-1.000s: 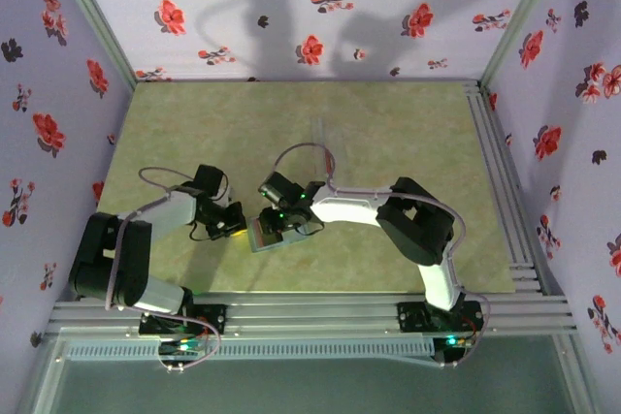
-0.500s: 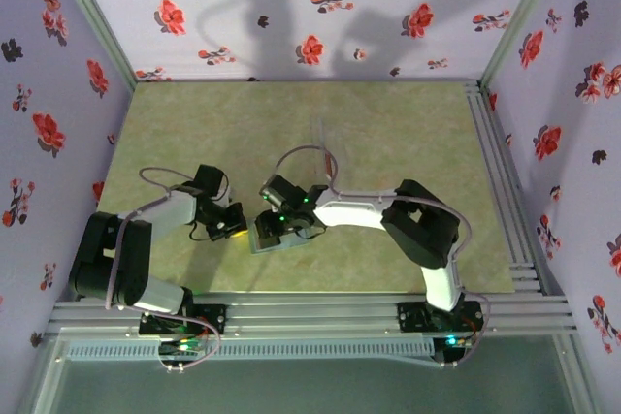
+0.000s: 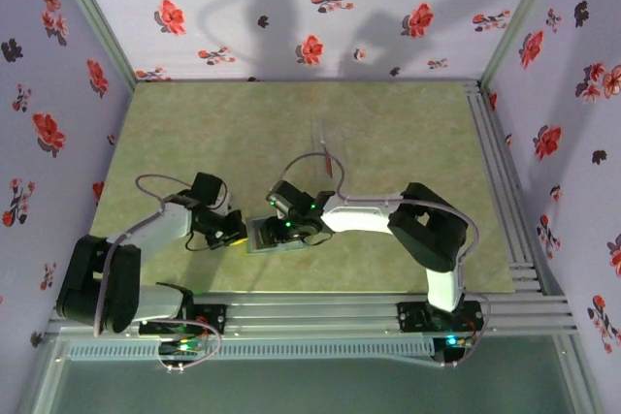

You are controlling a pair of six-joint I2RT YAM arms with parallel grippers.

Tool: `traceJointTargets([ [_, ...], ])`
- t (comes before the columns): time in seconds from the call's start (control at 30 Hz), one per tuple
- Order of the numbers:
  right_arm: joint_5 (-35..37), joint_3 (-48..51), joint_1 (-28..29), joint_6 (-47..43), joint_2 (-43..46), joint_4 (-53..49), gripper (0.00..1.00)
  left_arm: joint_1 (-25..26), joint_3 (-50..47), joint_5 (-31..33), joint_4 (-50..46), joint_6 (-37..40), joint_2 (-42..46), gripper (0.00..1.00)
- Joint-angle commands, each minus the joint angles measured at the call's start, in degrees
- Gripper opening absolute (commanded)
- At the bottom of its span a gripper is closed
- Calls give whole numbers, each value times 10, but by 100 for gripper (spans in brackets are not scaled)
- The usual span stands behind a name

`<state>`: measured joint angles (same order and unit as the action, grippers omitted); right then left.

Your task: Put the credit cards into the card holder

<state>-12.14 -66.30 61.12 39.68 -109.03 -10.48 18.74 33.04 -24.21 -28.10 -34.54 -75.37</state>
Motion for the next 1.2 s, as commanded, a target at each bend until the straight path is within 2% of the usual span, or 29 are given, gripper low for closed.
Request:
traceJointTargets([
  [0.0, -17, -20, 13, 8, -18, 8, 50, 11, -14, -5, 11, -20, -16, 0],
  [0.3, 14, -44, 22, -5, -8, -31, 50, 20, -12, -14, 16, -25, -26, 0],
  [0.8, -21, -60, 30, 11, -46, -5, 50, 23, -34, -86, 86, -69, -34, 0],
  [1.17, 3, -46, 34, -9, -20, -1, 54, 30, -33, -89, 87, -85, -7, 0],
])
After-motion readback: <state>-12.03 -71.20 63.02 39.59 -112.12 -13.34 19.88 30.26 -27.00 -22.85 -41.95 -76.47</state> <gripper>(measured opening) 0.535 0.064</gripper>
